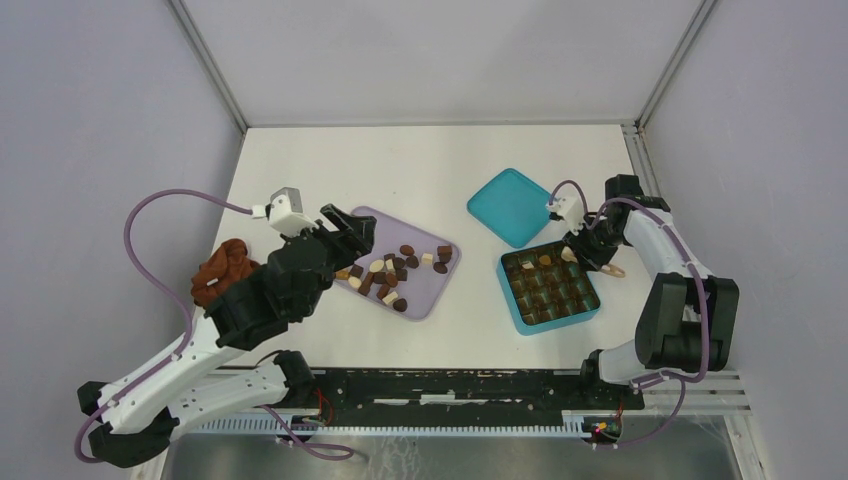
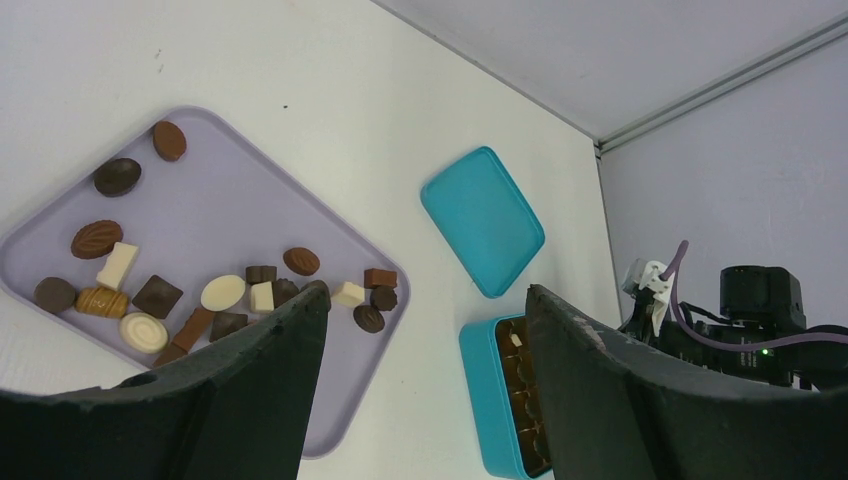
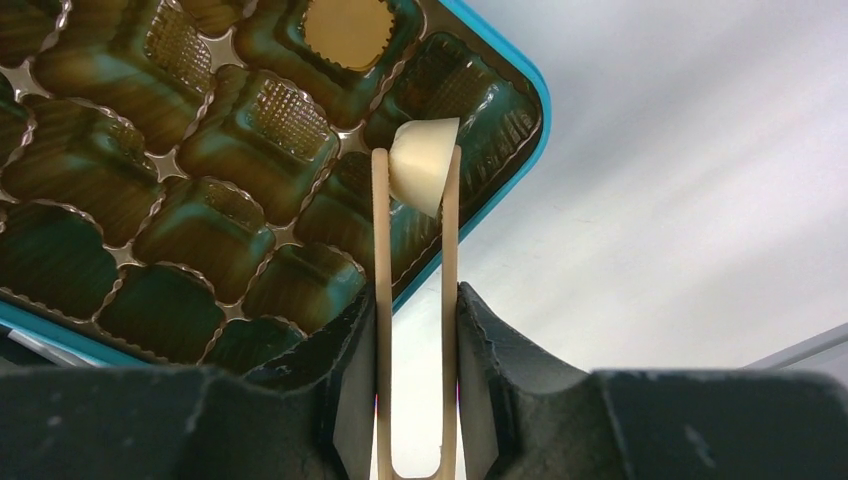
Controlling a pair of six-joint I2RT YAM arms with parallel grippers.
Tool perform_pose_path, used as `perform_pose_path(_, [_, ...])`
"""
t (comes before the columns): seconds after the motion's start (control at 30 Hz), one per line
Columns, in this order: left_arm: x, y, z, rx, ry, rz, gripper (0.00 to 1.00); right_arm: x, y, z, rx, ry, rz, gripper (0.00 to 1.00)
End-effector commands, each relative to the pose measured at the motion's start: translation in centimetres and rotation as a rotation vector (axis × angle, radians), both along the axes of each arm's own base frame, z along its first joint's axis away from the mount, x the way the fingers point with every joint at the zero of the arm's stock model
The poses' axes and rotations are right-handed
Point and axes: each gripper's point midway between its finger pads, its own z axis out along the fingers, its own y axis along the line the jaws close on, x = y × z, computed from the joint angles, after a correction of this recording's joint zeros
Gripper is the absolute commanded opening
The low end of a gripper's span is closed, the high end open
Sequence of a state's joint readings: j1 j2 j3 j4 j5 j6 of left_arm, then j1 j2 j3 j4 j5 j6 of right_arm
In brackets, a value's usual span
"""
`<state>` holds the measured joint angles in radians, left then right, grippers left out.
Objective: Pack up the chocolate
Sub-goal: Place the fake chocolate in the packing box.
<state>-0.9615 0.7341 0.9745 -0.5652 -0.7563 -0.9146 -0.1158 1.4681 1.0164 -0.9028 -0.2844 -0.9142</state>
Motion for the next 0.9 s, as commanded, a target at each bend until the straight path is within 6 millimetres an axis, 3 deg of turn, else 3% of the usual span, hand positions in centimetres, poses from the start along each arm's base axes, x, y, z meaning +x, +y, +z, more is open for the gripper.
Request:
perform_pose_path(0.0, [0.4, 0.0, 0.8, -0.012, -0.029, 0.015, 0.79, 1.2, -0.3, 0.4, -0.009, -0.035, 0.0, 0.36])
perform_pose_path(0.37, [0.5, -0.1, 0.8, -0.003, -0.028, 0.013, 0.79, 1.5, 0.0, 0.8, 0.003, -0.039, 0.003, 0.4])
perform_pose_path(0.6, [0.5, -0.1, 0.9, 0.001, -0.03, 0.011, 0.79, 2.5, 1.3, 3.3, 0.066, -0.098, 0.04, 0.38])
perform_pose_path(0.7, [0.4, 0.3, 1.3, 0.035, -0.034, 0.014, 0.78, 3.0, 3.7, 5.1, 0.108, -0.144, 0.116, 0.38])
perform_pose_path(0.87, [0.0, 3.1, 4.3, 0.152, -0.057, 0.063, 0.79, 2.8, 10.9, 7.2, 0.15, -0.219, 0.323, 0.38])
